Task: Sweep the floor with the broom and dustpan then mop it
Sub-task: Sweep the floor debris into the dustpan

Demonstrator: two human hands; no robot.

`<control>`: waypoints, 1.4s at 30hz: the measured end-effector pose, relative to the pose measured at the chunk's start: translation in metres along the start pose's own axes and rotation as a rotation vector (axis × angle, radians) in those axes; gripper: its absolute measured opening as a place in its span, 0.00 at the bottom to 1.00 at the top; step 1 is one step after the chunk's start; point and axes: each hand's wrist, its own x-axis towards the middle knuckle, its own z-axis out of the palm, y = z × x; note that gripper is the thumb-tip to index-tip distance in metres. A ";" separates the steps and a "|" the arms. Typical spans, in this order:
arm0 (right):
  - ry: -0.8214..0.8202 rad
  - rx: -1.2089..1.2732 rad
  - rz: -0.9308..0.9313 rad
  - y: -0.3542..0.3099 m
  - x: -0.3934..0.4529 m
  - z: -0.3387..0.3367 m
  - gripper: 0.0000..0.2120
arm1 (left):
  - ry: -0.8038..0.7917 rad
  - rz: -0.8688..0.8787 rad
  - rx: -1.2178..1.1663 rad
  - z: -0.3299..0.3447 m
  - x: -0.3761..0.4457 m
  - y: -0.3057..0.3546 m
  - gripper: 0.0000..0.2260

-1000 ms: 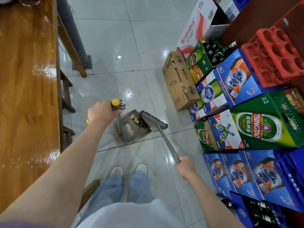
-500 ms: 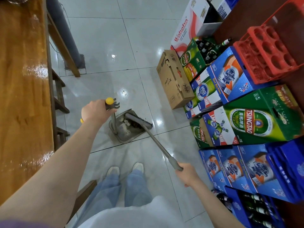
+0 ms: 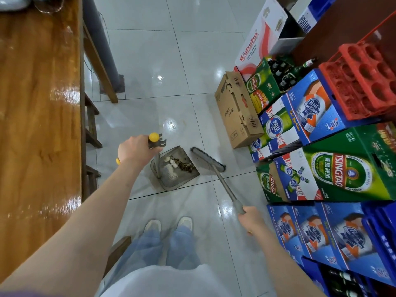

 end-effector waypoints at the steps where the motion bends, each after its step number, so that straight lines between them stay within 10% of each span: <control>1: -0.013 0.013 0.012 -0.002 0.000 0.006 0.12 | -0.001 0.000 0.003 0.000 0.000 0.000 0.16; 9: -0.091 0.037 0.002 0.010 -0.027 0.023 0.07 | -0.001 -0.002 -0.005 0.001 0.002 0.005 0.16; 19: -0.089 0.047 -0.044 0.031 -0.034 0.000 0.24 | -0.005 -0.008 -0.005 0.003 0.000 0.003 0.16; 42: -0.053 -0.022 0.014 0.004 -0.014 0.023 0.07 | 0.009 -0.004 0.017 0.007 0.006 0.003 0.18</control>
